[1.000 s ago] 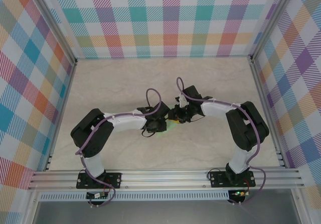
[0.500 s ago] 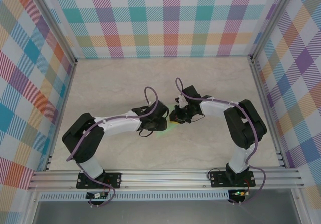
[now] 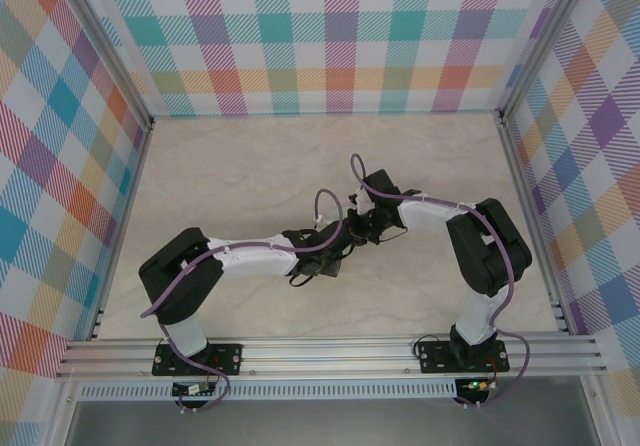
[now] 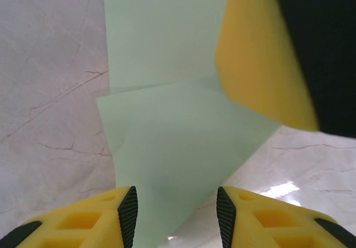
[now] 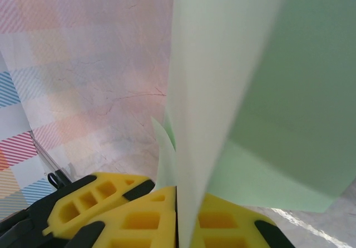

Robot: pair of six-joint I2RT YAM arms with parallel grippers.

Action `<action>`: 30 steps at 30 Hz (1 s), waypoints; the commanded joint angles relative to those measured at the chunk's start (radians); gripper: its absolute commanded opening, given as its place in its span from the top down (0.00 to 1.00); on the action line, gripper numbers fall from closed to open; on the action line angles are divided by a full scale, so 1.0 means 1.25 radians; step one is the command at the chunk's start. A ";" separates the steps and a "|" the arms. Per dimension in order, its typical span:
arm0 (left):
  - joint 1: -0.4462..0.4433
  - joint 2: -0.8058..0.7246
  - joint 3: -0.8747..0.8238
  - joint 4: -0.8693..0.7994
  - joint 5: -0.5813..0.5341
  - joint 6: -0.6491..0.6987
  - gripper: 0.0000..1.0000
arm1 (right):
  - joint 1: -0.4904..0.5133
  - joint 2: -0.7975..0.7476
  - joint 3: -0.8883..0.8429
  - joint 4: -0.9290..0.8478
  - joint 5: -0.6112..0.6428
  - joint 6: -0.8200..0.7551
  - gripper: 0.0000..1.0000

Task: Fold a paper plane with a square sheet of paper (pick it up from the middle)
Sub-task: Fourth fold the wing at the center of the table.

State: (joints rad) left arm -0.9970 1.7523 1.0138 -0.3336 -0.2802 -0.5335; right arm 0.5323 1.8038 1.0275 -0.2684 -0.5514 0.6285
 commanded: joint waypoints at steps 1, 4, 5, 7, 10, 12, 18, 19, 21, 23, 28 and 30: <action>-0.023 0.019 0.034 -0.031 -0.076 0.017 0.55 | 0.001 -0.023 0.031 -0.019 -0.021 0.005 0.90; -0.031 0.028 0.041 -0.042 -0.108 0.011 0.56 | 0.001 -0.024 0.035 -0.023 -0.025 0.004 0.90; -0.033 0.029 0.042 -0.041 -0.114 0.010 0.57 | 0.001 -0.024 0.036 -0.022 -0.025 0.005 0.90; -0.037 0.032 0.044 -0.040 -0.125 0.011 0.60 | 0.000 -0.023 0.038 -0.025 -0.025 0.003 0.90; -0.039 0.033 0.046 -0.042 -0.133 0.009 0.65 | 0.000 -0.023 0.036 -0.029 -0.024 0.000 0.90; -0.039 0.032 0.046 -0.045 -0.142 0.005 0.67 | 0.000 -0.022 0.035 -0.030 -0.023 -0.001 0.90; -0.039 0.032 0.043 -0.052 -0.152 0.000 0.74 | -0.001 -0.025 0.033 -0.033 -0.020 -0.004 0.90; -0.041 0.031 0.042 -0.052 -0.152 0.001 0.75 | -0.001 -0.025 0.033 -0.033 -0.019 -0.004 0.90; -0.041 0.031 0.042 -0.054 -0.152 0.001 0.77 | -0.001 -0.026 0.032 -0.033 -0.018 -0.003 0.90; -0.041 0.032 0.041 -0.053 -0.150 -0.001 0.79 | -0.002 -0.023 0.033 -0.034 -0.018 -0.003 0.90; -0.041 0.033 0.035 -0.054 -0.149 -0.020 0.85 | -0.002 -0.026 0.033 -0.038 -0.015 -0.004 0.89; -0.041 0.031 0.030 -0.050 -0.146 -0.029 0.87 | -0.002 -0.030 0.033 -0.038 -0.014 -0.004 0.87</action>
State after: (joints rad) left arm -1.0340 1.7794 1.0466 -0.3668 -0.4385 -0.5415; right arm 0.5320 1.8019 1.0451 -0.2878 -0.5610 0.6277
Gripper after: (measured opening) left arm 0.132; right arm 0.126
